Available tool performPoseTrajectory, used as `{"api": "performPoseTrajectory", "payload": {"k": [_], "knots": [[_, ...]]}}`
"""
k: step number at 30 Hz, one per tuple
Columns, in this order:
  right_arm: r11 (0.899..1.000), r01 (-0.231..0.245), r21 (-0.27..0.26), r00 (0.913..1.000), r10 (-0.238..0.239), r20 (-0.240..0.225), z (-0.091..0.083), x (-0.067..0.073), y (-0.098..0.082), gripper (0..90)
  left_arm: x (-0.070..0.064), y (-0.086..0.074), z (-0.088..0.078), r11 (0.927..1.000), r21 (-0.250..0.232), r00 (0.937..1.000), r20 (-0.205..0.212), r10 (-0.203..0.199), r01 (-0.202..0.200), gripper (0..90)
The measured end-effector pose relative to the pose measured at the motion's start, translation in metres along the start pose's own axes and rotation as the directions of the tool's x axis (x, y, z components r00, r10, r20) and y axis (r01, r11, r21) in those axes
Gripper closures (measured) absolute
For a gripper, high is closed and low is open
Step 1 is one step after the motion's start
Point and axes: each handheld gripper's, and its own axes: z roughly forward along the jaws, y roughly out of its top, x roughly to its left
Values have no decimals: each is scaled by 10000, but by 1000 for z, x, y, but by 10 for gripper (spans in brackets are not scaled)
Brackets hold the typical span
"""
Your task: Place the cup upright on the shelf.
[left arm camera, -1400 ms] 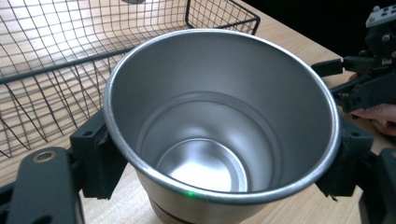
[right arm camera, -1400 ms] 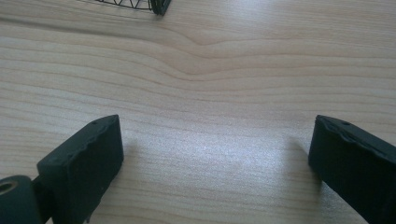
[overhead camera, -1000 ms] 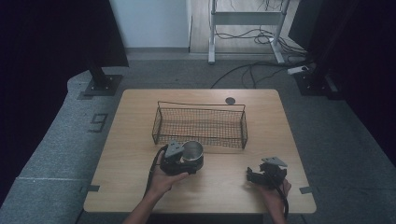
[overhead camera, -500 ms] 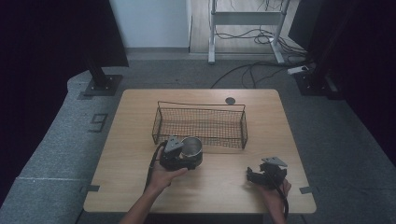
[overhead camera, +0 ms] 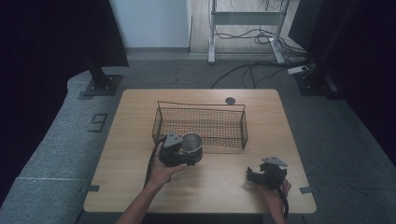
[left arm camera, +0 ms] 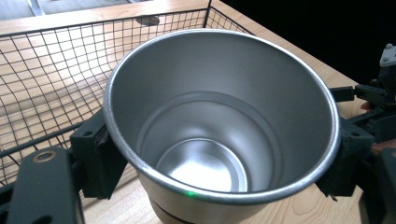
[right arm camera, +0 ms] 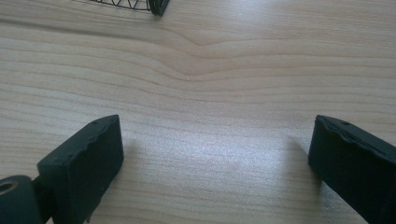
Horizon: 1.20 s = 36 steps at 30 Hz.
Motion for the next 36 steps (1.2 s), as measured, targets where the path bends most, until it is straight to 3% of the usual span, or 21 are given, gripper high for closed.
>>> {"api": "performPoseTrajectory", "payload": {"k": [18,25,29,36], "knots": [[10000,-14,-6,10000,14,5,0,0,0,32,0,13,0,9998,-117,9998,-93,188,-189,184],[10000,-15,-5,10000,15,5,0,0,0,31,3,19,1,9998,-197,9998,-190,87,-91,184],[10000,-21,-3,10000,21,12,0,0,0,33,4,24,1,9997,-253,10000,29,-9,10,184],[10000,-25,-13,10000,25,17,0,0,0,34,7,34,1,9993,-354,9997,-221,91,-99,184]]}}
